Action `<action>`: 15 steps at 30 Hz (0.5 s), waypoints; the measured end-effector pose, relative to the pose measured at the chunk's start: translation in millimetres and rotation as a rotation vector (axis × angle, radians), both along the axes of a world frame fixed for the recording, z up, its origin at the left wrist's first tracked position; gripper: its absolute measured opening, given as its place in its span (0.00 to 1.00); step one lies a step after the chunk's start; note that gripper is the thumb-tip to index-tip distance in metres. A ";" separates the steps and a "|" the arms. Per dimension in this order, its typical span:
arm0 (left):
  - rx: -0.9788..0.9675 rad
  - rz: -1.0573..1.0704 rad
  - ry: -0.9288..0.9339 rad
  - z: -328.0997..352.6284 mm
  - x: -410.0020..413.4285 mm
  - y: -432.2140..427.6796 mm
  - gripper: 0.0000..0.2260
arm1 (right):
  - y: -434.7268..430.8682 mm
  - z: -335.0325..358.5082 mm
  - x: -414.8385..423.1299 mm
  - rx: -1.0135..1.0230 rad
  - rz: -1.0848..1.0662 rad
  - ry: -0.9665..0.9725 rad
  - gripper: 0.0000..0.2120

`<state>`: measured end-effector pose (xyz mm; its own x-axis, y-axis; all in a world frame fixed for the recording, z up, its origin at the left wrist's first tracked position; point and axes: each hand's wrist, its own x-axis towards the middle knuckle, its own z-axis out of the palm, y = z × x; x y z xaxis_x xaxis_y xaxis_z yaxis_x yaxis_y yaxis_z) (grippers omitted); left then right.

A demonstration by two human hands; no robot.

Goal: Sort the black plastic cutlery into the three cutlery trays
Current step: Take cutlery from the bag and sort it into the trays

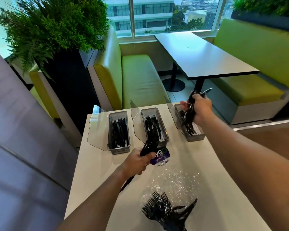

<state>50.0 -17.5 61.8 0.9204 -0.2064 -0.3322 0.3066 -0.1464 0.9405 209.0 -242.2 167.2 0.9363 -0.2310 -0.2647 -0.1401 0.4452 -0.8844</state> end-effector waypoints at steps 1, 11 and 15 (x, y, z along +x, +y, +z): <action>-0.007 0.021 -0.001 -1.3 3.0 -0.2 0.11 | -7.1 2.4 7.3 0.006 0.004 0.006 0.03; -0.071 0.134 0.052 -23.5 32.3 -15.6 0.14 | -51.5 -53.3 82.3 -0.407 0.339 0.233 0.03; -0.080 0.161 0.075 -33.0 38.4 -25.6 0.13 | -62.0 -101.2 105.3 -0.725 0.472 0.367 0.02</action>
